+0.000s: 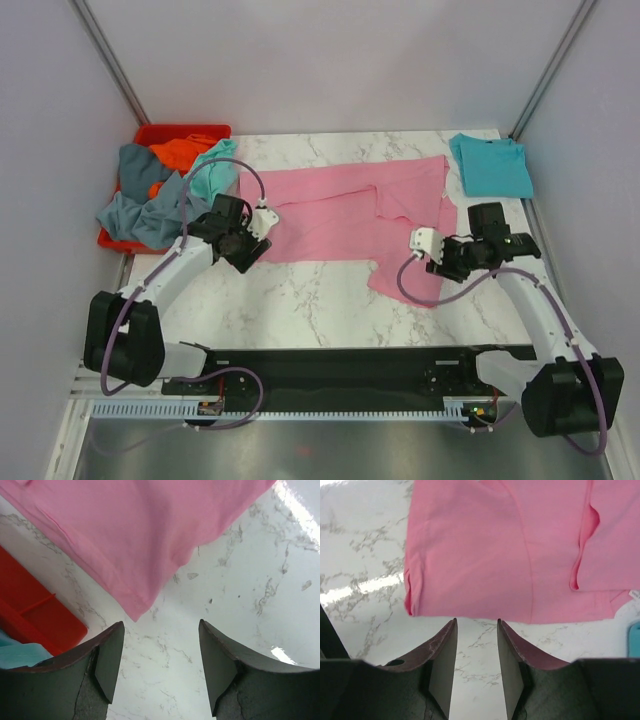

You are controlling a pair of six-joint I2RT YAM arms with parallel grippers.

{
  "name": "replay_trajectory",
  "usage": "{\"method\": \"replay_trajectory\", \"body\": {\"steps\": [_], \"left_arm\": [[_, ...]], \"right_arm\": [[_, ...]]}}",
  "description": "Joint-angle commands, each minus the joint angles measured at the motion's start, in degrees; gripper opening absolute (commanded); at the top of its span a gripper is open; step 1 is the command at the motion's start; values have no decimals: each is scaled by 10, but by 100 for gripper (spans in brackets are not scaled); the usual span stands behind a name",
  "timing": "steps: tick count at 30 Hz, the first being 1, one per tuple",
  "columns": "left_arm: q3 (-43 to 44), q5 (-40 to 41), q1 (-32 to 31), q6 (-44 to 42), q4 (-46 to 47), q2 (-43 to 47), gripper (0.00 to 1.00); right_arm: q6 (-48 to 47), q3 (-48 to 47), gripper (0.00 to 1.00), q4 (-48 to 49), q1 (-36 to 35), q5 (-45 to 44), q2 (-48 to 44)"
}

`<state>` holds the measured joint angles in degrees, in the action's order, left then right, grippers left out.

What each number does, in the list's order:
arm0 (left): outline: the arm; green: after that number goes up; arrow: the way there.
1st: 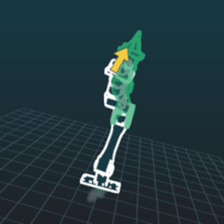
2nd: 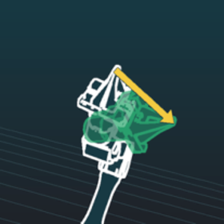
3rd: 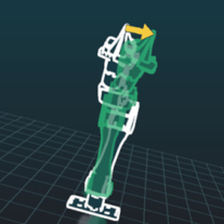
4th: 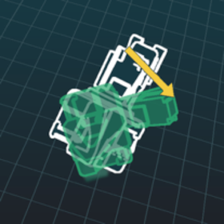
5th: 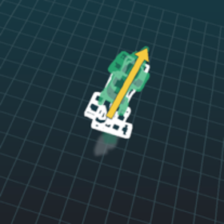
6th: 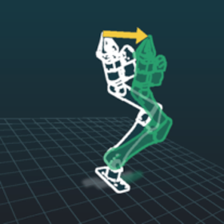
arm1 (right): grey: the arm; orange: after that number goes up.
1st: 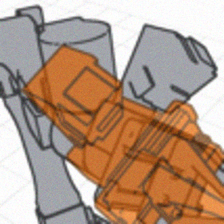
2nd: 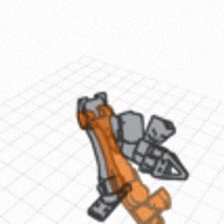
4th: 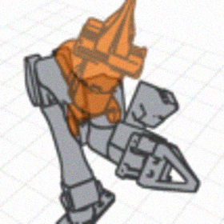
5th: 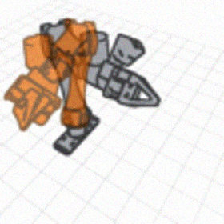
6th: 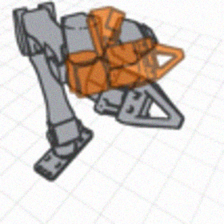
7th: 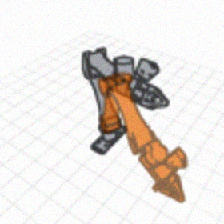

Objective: Fold and stack the t-shirts
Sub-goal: Fold the tshirt

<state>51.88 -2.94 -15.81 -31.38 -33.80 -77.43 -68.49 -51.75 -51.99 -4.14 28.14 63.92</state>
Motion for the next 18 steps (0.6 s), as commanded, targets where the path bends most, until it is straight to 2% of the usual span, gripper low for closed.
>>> {"method": "replay_trajectory", "body": {"steps": [1, 5, 18], "left_arm": [[-33, 19, 6, -62, 69, 17, 69], [-24, 27, 8, -42, 86, 2, 69], [23, 44, 19, -15, 93, -28, 69]], "right_arm": [[-178, 57, 45, -65, -14, 0, -45], [-217, 109, 45, -70, -46, -5, -73], [-122, 85, 43, -51, -101, -28, 47]]}}
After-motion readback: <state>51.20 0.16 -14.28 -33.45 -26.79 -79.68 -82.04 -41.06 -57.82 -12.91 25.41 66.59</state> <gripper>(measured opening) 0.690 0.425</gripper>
